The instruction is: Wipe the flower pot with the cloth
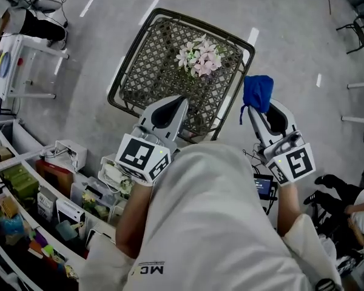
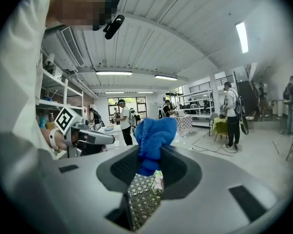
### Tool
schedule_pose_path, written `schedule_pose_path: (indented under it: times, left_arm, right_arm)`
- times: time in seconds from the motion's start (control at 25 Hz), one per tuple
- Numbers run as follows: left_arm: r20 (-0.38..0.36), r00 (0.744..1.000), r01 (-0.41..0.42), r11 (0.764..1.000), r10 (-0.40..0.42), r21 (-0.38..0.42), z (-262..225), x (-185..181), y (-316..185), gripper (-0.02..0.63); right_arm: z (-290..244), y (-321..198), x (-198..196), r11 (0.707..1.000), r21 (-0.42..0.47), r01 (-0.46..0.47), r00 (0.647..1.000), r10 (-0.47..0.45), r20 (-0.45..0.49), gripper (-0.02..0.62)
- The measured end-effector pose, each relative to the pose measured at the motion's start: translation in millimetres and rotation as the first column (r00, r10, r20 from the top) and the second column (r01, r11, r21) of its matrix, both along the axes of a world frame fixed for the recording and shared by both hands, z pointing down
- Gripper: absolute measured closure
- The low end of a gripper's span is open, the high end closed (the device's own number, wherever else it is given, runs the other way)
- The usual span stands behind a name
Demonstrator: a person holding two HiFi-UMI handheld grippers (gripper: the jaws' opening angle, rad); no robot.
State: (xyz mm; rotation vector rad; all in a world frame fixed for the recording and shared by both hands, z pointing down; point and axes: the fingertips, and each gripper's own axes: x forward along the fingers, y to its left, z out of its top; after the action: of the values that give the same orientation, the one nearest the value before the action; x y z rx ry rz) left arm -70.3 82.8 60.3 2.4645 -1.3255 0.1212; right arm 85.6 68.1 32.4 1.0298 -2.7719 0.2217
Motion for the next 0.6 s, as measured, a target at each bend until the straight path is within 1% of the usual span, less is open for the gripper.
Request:
schedule_pose_path:
  times: [0.16, 0.4, 0.6]
  left_arm:
    - [0.009, 1.000, -0.015, 1.000, 0.015, 0.003, 4, 11, 2, 0.583]
    - [-0.003, 1.000, 0.000, 1.000, 0.000, 0.008, -1, 16, 4, 0.583]
    - [0.003, 1.000, 0.001, 1.000, -0.001, 0.000, 2, 17, 10, 0.583]
  right_arm:
    - [9, 5, -2, 1.000, -0.011, 0.013, 1.000, -0.013, 0.006, 0.471]
    - [6, 4, -5, 1.000, -0.017, 0.008, 1.000, -0.008, 0.014, 0.471]
    - [5, 8, -11, 1.000, -0.006, 0.030, 1.000, -0.030, 0.006, 0.471]
